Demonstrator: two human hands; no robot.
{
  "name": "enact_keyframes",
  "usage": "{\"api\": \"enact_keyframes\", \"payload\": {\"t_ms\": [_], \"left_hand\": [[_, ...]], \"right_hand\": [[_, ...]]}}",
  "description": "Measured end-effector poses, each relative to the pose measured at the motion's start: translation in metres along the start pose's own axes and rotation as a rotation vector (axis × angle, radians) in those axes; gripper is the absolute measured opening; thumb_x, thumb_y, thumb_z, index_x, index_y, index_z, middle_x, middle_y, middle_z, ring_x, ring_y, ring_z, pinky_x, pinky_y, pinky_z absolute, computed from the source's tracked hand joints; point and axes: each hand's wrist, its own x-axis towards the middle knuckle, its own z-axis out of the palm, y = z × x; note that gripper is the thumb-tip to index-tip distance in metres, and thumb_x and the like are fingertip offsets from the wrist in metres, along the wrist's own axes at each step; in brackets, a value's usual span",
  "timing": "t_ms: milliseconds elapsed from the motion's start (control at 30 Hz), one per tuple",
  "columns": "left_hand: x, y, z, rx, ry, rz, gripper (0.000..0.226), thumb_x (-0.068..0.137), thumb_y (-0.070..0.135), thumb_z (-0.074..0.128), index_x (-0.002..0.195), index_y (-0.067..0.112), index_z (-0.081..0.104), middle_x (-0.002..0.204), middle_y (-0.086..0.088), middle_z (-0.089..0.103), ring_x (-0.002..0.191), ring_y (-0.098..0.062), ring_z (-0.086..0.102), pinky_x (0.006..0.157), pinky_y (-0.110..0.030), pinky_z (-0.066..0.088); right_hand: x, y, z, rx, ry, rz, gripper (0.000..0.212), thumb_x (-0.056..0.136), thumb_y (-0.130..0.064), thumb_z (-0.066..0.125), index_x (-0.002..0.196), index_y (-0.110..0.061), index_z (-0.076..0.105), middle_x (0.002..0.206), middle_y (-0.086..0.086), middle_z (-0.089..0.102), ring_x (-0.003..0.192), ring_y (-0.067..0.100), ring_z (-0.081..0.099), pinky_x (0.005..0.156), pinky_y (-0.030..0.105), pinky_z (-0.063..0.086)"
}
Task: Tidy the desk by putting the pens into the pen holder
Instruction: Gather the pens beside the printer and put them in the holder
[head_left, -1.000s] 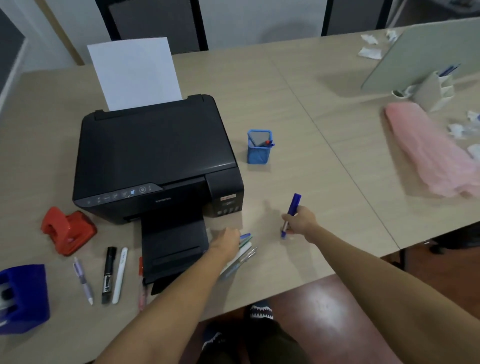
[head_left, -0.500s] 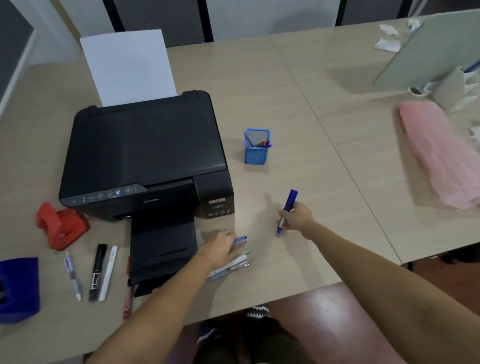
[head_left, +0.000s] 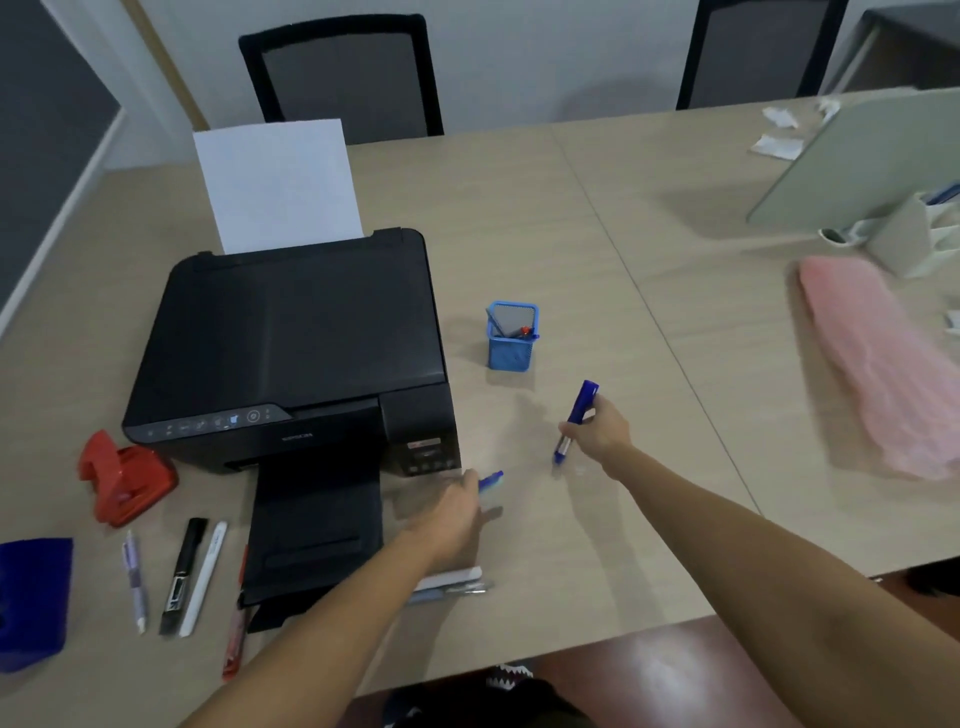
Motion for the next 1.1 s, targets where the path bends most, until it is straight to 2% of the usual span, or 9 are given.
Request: {"api": "enact_keyframes", "payload": {"t_ms": [167, 267, 367, 467, 667, 767, 833, 1033, 1100], "left_hand": [[0.027, 0.073, -0.077, -0.405, 0.313, 0.116, 0.025, 0.091, -0.001, 0.038, 0.111, 0.002, 0.052, 0.093, -0.013, 0.060, 0.087, -0.027, 0.056, 0.074, -0.031, 0.041], [0.053, 0.105, -0.136, -0.823, 0.478, 0.029, 0.024, 0.100, 0.007, 0.034, 0.107, 0.004, 0.056, 0.092, -0.002, 0.058, 0.078, -0.010, 0.056, 0.073, -0.021, 0.041], [0.092, 0.108, -0.177, -1.214, 0.650, -0.080, 0.019, 0.099, 0.002, 0.032, 0.093, 0.010, 0.048, 0.094, -0.005, 0.060, 0.075, -0.005, 0.062, 0.061, -0.011, 0.048], [0.124, 0.098, -0.196, -1.449, 0.731, -0.176, 0.029, 0.098, -0.003, 0.035, 0.078, 0.016, 0.043, 0.106, -0.011, 0.064, 0.103, -0.020, 0.063, 0.088, -0.025, 0.049], [0.174, 0.084, -0.177, -1.336, 0.730, -0.297, 0.031, 0.095, -0.001, 0.046, 0.076, 0.022, 0.051, 0.116, -0.007, 0.070, 0.110, -0.020, 0.065, 0.098, -0.034, 0.051], [0.185, 0.085, -0.165, -1.170, 0.678, -0.347, 0.018, 0.092, -0.003, 0.051, 0.089, 0.013, 0.060, 0.112, -0.005, 0.070, 0.094, -0.015, 0.061, 0.078, -0.022, 0.049], [0.189, 0.086, -0.158, -1.105, 0.671, -0.353, 0.019, 0.089, -0.005, 0.055, 0.095, 0.010, 0.064, 0.110, -0.008, 0.071, 0.090, -0.015, 0.059, 0.082, -0.024, 0.049], [0.183, 0.084, -0.151, -1.028, 0.645, -0.357, 0.033, 0.081, -0.016, 0.055, 0.082, 0.017, 0.059, 0.093, 0.000, 0.063, 0.086, -0.015, 0.059, 0.060, -0.014, 0.048], [0.179, 0.083, -0.152, -1.028, 0.629, -0.343, 0.031, 0.081, -0.016, 0.057, 0.090, 0.013, 0.063, 0.095, -0.001, 0.065, 0.088, -0.013, 0.060, 0.067, -0.014, 0.049]], "right_hand": [[0.030, -0.040, -0.033, 0.180, 0.156, -0.055, 0.022, 0.082, -0.026, 0.063, 0.096, -0.013, 0.051, 0.092, 0.015, 0.066, 0.080, 0.028, 0.062, 0.082, 0.041, 0.052], [0.044, -0.071, -0.046, 0.436, 0.166, -0.082, 0.017, 0.085, -0.028, 0.055, 0.074, -0.015, 0.050, 0.074, 0.012, 0.067, 0.065, 0.026, 0.064, 0.087, 0.045, 0.057], [0.057, -0.099, -0.055, 0.560, 0.166, -0.138, 0.016, 0.087, -0.025, 0.058, 0.083, -0.010, 0.054, 0.075, 0.009, 0.068, 0.067, 0.022, 0.069, 0.079, 0.035, 0.058], [0.066, -0.121, -0.055, 0.604, 0.171, -0.232, 0.014, 0.088, -0.015, 0.060, 0.093, -0.008, 0.049, 0.085, 0.013, 0.067, 0.063, 0.017, 0.070, 0.059, 0.019, 0.057], [0.086, -0.134, -0.035, 0.256, 0.093, -0.436, 0.013, 0.089, -0.005, 0.053, 0.098, -0.014, 0.047, 0.083, 0.004, 0.057, 0.075, 0.030, 0.067, 0.072, 0.040, 0.056], [0.099, -0.131, -0.024, 0.027, 0.043, -0.521, 0.013, 0.091, -0.003, 0.046, 0.102, -0.008, 0.049, 0.077, 0.000, 0.057, 0.072, 0.023, 0.055, 0.063, 0.020, 0.043], [0.106, -0.129, -0.020, -0.064, -0.016, -0.548, 0.015, 0.091, 0.001, 0.041, 0.103, -0.005, 0.050, 0.074, -0.001, 0.058, 0.068, 0.018, 0.048, 0.055, 0.014, 0.037], [0.117, -0.128, -0.011, -0.240, -0.115, -0.560, 0.027, 0.092, 0.002, 0.037, 0.113, -0.005, 0.053, 0.106, 0.022, 0.065, 0.088, 0.032, 0.054, 0.074, 0.037, 0.045], [0.116, -0.130, -0.010, -0.263, -0.137, -0.556, 0.036, 0.091, 0.003, 0.037, 0.122, -0.007, 0.053, 0.110, 0.025, 0.063, 0.089, 0.033, 0.054, 0.074, 0.036, 0.045]]}}
